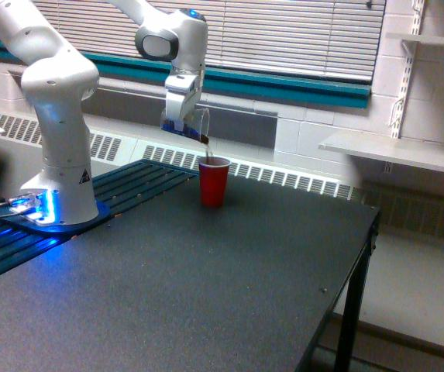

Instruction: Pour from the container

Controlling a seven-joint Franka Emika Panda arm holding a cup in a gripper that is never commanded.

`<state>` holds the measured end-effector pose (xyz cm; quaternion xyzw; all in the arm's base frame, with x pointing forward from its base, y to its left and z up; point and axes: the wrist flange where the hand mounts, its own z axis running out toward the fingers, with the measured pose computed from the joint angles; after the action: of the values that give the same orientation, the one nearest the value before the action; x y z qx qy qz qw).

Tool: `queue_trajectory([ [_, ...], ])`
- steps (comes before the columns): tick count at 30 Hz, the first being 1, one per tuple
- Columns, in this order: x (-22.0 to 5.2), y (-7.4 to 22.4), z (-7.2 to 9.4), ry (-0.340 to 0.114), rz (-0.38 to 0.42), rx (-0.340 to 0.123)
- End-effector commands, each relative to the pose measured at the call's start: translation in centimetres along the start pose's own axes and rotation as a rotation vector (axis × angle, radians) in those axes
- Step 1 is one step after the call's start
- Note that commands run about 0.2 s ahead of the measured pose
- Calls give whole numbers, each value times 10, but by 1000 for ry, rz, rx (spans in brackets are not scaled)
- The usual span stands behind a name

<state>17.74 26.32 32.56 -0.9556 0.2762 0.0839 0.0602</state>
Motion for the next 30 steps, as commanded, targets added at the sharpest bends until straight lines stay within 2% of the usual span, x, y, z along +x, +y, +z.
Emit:
queue_trajectory([
  [1, 0, 1, 2, -23, -20, -6],
  [30, 11, 8, 5, -68, -40, -28],
])
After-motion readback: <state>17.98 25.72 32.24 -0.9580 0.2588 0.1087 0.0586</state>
